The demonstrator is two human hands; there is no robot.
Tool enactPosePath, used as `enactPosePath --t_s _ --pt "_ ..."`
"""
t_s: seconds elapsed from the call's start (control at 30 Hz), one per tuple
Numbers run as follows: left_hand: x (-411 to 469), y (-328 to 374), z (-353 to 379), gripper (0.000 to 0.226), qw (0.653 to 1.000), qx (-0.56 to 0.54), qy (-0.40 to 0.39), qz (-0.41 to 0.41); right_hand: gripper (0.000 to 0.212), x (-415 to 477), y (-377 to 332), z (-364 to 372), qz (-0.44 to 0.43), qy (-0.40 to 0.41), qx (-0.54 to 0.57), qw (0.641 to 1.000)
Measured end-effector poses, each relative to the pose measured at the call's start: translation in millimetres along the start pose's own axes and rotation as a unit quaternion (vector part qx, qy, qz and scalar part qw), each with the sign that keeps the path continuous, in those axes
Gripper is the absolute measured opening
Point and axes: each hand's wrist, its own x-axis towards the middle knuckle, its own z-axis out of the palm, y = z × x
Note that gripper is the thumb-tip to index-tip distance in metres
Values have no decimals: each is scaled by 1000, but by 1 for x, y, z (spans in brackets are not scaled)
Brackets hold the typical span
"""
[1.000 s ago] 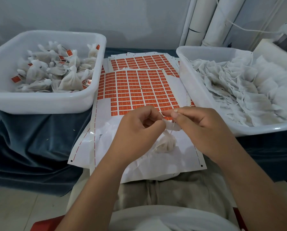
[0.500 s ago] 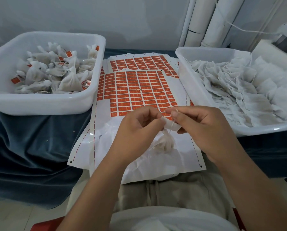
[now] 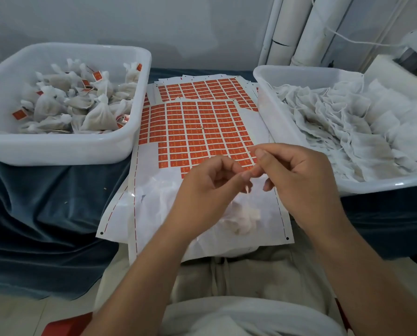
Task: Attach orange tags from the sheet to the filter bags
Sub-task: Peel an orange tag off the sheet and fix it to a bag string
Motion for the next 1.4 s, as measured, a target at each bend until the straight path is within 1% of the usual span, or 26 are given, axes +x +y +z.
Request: enactPosePath --t_s 0.07,0.13,0.17,0.23,0.3,0.33,0.37,0.4,0.43,0.47,0.5,0.53,0.57,0.63,0.67,0.73,0.77,0.87,0.9,1.0,1.07,1.1,1.2,1.3,1.33,1.4 --pt "-7 -10 24 7 999 -8 43 -21 18 -2 13 15 28 29 8 999" --pt "-15 -22 45 5 994 66 85 -9 18 -5 24 28 55 29 13 998" --pt "-17 -26 50 3 989 116 86 11 19 -6 30 31 52 27 2 998" --pt "-15 -30 47 2 985 157 59 35 16 -8 37 30 42 20 -14 999" --pt "-9 -29 35 3 987 155 6 43 15 -5 35 17 22 16 -24 999" --pt "-6 -26 29 3 990 137 -21 36 15 -1 31 7 13 -9 -33 999" --pt "-4 -24 23 2 993 107 -46 24 16 3 25 -4 12 -77 -44 996" --pt "-2 -22 17 1 994 80 -67 13 17 6 19 -14 18 -196 -63 978" --pt "-1 -20 12 4 994 69 -81 5 16 7 13 -22 21 -339 -102 935" --pt "1 -19 8 7 993 69 -94 -4 14 4 8 -26 10 -463 -157 872" --pt "1 -19 5 11 992 66 -103 -16 12 -4 7 -26 -17 -549 -204 811" --pt "2 -19 3 15 993 58 -104 -26 12 -17 11 -20 -53 -592 -237 769" --pt "1 -19 2 18 993 47 -100 -33 16 -32 17 -14 -90 -598 -263 752" --pt "2 -18 2 19 994 36 -98 -44 20 -60 33 -1 -149 -570 -294 753" --pt "2 -18 1 19 993 38 -102 -45 20 -68 41 3 -160 -555 -306 757" --pt "3 -17 0 18 991 45 -118 -44 19 -75 52 3 -158 -526 -316 773" --pt "3 -17 0 18 990 47 -123 -44 19 -74 56 1 -148 -518 -298 788" --pt "2 -16 -3 17 989 44 -133 -49 14 -67 56 -8 -48 -481 -154 861" --pt "2 -16 -3 18 989 46 -133 -51 11 -64 55 -13 -9 -462 -114 879" --pt "3 -14 -1 18 987 63 -136 -55 5 -57 50 -22 122 -415 -5 902" --pt "2 -11 -1 18 986 66 -142 -58 8 -57 47 -24 176 -375 80 907" --pt "2 -8 -1 19 985 62 -147 -63 2 -56 44 -25 193 -357 120 906" --pt "1 3 -6 37 979 8 -176 -99 29 -46 30 -30 192 -302 204 911" --pt "-3 14 -13 63 967 -24 -216 -129 40 -29 7 -36 166 -270 224 921" --pt "-4 17 -15 65 968 -18 -219 -125 41 -22 0 -38 157 -252 221 929" --pt "-7 24 -16 52 977 -4 -201 -76 41 -9 -12 -41 138 -210 206 946"
